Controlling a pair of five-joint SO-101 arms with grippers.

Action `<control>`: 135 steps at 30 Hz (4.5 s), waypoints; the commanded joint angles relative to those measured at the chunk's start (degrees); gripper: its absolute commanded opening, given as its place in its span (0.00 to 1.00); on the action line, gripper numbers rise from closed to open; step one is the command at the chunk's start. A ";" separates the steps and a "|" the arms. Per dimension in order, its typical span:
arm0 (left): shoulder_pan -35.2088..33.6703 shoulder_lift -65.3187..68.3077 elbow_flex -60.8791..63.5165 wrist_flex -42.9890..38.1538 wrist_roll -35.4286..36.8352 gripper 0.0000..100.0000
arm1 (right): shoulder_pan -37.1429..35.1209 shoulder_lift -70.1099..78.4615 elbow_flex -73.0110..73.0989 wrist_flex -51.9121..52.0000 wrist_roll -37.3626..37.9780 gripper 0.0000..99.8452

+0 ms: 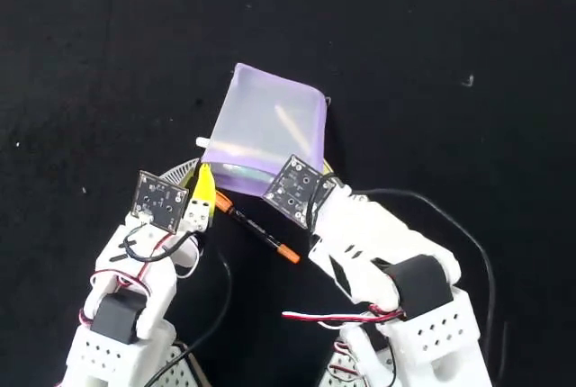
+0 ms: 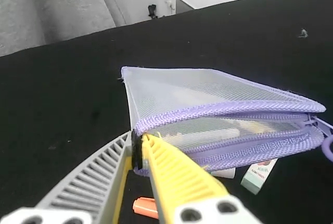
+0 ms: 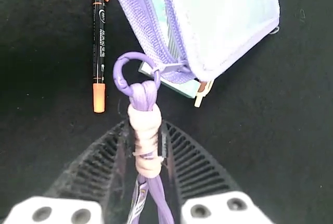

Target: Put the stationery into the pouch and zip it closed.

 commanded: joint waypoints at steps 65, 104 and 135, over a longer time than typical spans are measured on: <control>1.89 71.03 -11.47 -61.98 0.35 0.19 | 3.69 -1.71 -3.12 0.26 2.20 0.01; 4.70 72.97 -10.95 -65.93 -4.92 0.03 | -4.22 -8.75 -18.51 18.99 1.93 0.01; -10.15 44.04 -23.16 -19.69 7.30 0.03 | -4.22 -8.13 -14.90 14.15 -5.54 0.01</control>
